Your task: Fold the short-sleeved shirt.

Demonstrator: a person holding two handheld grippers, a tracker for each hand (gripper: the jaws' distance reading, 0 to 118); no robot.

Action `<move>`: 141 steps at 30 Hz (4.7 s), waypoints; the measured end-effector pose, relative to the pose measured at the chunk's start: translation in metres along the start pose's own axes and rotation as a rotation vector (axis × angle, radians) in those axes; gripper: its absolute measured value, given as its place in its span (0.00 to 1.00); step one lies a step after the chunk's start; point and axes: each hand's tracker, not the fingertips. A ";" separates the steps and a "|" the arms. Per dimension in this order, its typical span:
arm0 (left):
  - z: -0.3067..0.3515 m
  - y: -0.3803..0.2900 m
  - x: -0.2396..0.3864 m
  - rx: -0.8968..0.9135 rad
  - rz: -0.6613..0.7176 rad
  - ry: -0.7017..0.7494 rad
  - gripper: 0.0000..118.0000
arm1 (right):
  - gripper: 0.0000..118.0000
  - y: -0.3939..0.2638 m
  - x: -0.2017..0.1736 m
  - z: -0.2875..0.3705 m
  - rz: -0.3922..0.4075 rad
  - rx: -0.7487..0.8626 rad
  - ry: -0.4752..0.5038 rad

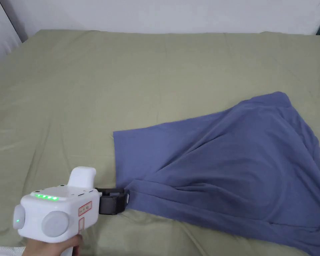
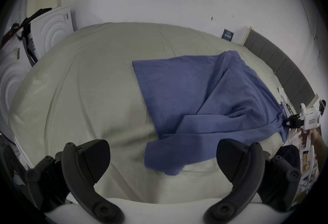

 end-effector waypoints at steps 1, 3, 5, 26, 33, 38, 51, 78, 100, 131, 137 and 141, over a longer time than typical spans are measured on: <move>-0.007 0.000 -0.001 -0.010 -0.007 -0.011 1.00 | 0.07 0.000 -0.001 0.001 0.000 -0.001 -0.001; -0.022 0.000 -0.001 -0.082 0.005 -0.056 0.99 | 0.07 0.000 -0.003 0.002 -0.003 0.000 -0.002; -0.029 0.000 -0.001 -0.128 0.009 -0.076 0.81 | 0.07 0.001 -0.001 0.002 -0.010 -0.002 0.000; 0.015 0.009 0.023 0.009 0.080 -0.107 0.12 | 0.07 0.058 0.028 0.060 -0.302 0.285 0.215; 0.013 0.033 0.024 0.037 0.157 -0.126 0.12 | 0.07 0.132 0.053 0.040 -0.378 0.320 0.285; -0.007 0.044 0.024 0.010 0.228 -0.106 0.12 | 0.07 0.187 0.063 -0.021 -0.443 0.209 0.278; -0.061 0.057 0.029 -0.105 0.290 0.009 0.15 | 0.14 0.229 0.033 -0.145 -0.367 0.079 0.139; 0.075 -0.060 0.073 0.273 0.079 0.073 0.15 | 0.02 -0.025 -0.066 0.081 -0.175 0.592 -0.053; -0.072 0.010 0.060 0.037 -0.011 0.171 0.26 | 0.02 -0.008 -0.064 0.052 -0.193 0.517 -0.018; -0.051 0.047 0.064 0.043 0.058 0.083 0.10 | 0.18 0.155 0.039 -0.133 0.002 0.172 -0.043; -0.060 0.042 0.061 0.015 0.075 0.068 0.10 | 0.11 0.156 0.033 -0.129 -0.091 0.146 0.007; -0.044 0.044 0.054 0.015 0.094 0.035 0.10 | 0.10 0.148 0.039 -0.103 -0.119 0.168 0.016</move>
